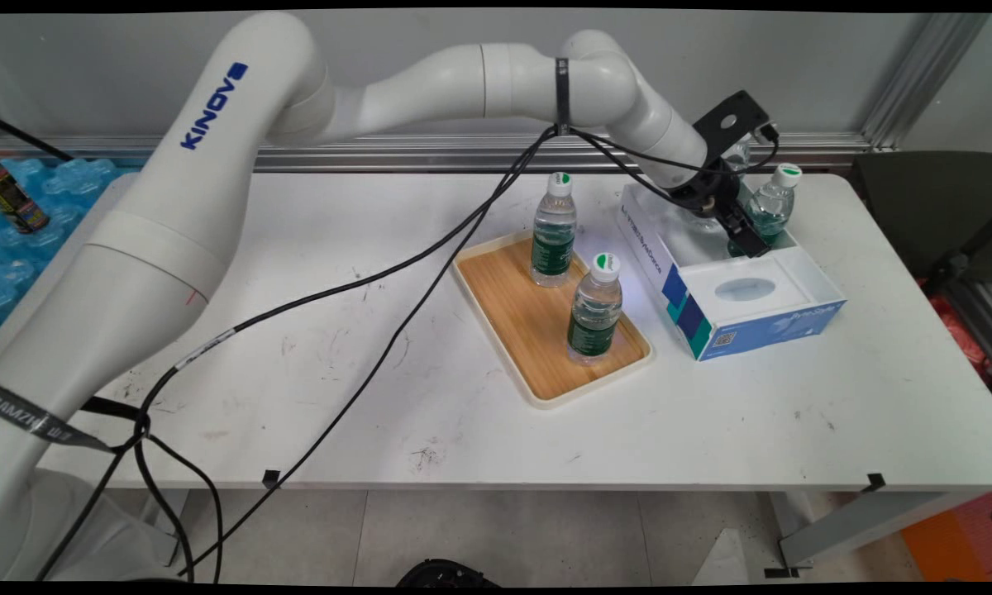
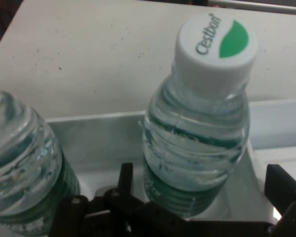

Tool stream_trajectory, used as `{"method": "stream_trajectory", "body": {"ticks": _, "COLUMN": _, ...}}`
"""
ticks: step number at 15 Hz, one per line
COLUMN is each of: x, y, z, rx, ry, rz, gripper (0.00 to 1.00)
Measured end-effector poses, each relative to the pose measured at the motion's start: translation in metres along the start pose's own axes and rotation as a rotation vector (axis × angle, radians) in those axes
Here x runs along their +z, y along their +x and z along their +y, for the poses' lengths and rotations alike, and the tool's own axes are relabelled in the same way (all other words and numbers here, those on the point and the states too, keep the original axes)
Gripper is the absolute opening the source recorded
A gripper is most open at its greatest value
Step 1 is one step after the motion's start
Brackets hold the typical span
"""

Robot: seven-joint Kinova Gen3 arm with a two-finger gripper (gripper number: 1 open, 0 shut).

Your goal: Pick up the green bottle from the white box, then place the picked object on the tray

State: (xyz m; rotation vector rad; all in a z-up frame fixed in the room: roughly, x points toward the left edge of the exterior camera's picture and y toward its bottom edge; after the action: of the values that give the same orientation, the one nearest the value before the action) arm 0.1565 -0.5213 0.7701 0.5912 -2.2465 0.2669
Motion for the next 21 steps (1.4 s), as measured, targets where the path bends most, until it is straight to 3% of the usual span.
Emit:
{"method": "stream_trajectory", "body": {"ticks": 8, "x": 0.012, "y": 0.000, "z": -0.003, "rx": -0.022, "ry": -0.003, "rz": 0.029, "gripper": 1.00}}
{"method": "stream_trajectory", "body": {"ticks": 9, "x": 0.012, "y": 0.000, "z": -0.004, "rx": -0.024, "ry": -0.003, "rz": 0.034, "gripper": 0.00}}
{"method": "stream_trajectory", "body": {"ticks": 21, "x": 0.007, "y": -0.002, "z": -0.002, "rx": -0.033, "ry": -0.023, "rz": 0.052, "gripper": 0.00}}
